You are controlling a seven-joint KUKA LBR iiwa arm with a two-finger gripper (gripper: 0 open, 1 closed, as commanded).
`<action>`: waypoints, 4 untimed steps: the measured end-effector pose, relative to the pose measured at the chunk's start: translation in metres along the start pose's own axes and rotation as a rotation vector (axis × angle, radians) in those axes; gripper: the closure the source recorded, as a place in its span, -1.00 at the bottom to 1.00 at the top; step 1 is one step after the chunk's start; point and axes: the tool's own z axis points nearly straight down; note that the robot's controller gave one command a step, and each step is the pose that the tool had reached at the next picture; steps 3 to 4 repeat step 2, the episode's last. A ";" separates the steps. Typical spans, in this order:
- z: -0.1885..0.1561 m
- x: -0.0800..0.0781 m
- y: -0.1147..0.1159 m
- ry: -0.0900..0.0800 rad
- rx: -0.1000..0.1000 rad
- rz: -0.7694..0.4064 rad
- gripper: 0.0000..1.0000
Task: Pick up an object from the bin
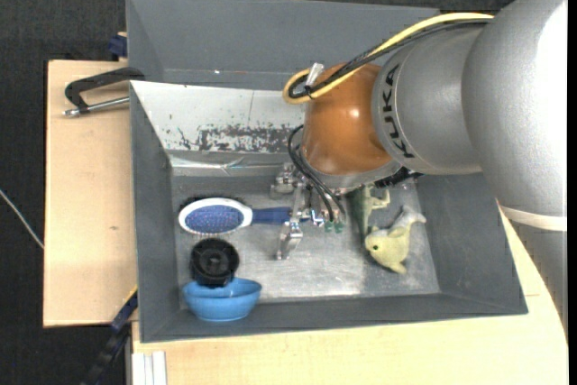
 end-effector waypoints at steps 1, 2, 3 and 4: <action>-0.001 0.001 0.002 0.002 -0.001 -0.003 1.00; -0.186 -0.002 -0.014 -0.008 -0.001 -0.051 1.00; -0.186 -0.002 -0.014 -0.008 -0.001 -0.051 1.00; -0.186 -0.002 -0.014 -0.008 -0.001 -0.051 1.00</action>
Offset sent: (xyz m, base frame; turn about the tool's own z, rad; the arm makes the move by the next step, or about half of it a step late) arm 0.0000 0.0000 0.0000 0.0000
